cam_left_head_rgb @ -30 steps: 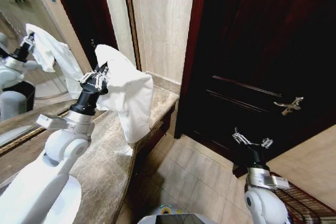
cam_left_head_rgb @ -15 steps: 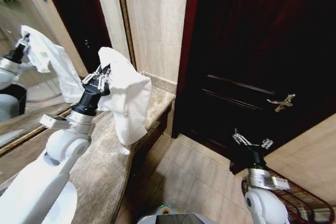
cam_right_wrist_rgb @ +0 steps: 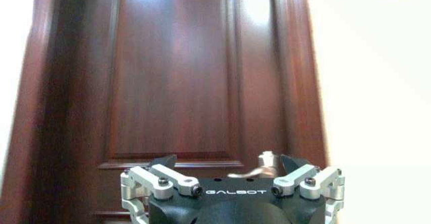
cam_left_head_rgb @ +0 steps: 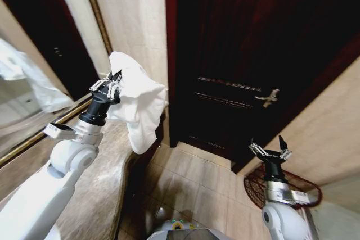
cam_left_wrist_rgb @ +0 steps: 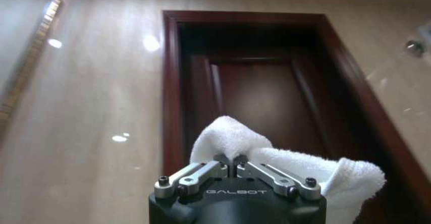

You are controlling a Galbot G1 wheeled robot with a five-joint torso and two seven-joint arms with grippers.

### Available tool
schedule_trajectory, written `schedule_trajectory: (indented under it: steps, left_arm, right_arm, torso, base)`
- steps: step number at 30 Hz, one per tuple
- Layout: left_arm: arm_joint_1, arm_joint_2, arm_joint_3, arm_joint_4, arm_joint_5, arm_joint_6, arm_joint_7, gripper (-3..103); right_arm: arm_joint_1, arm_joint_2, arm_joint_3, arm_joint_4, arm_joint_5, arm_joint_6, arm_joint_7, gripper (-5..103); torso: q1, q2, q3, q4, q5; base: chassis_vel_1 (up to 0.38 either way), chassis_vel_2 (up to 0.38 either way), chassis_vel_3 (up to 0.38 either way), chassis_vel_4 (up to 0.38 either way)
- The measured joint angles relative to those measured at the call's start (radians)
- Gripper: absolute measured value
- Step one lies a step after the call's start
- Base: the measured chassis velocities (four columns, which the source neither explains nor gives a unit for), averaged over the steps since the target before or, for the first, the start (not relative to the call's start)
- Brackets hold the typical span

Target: Discard the used towel into the hamper.

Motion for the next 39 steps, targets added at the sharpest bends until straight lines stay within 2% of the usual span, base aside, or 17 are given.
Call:
schedule_trajectory:
  steps: [14,39]
  left_arm:
    - [0.008,-0.003,0.007,-0.002,-0.020,-0.018,0.033,2]
    - [0.034,-0.017,0.008,-0.012,-0.014,-0.023,0.041,2]
  right_arm:
    - [-0.004,0.010,-0.003,-0.001,-0.002,0.009,-0.006,100]
    - [-0.004,0.010,-0.001,-0.009,-0.005,0.026,0.000,100]
  torso:
    - [0.000,0.000,0.000,0.0000,-0.0002]
    - [0.000,0.000,0.000,-0.0001,0.0000]
  base:
    - [-0.125,-0.127,-0.124,-0.125]
    - [-0.128,-0.127,-0.122,-0.127]
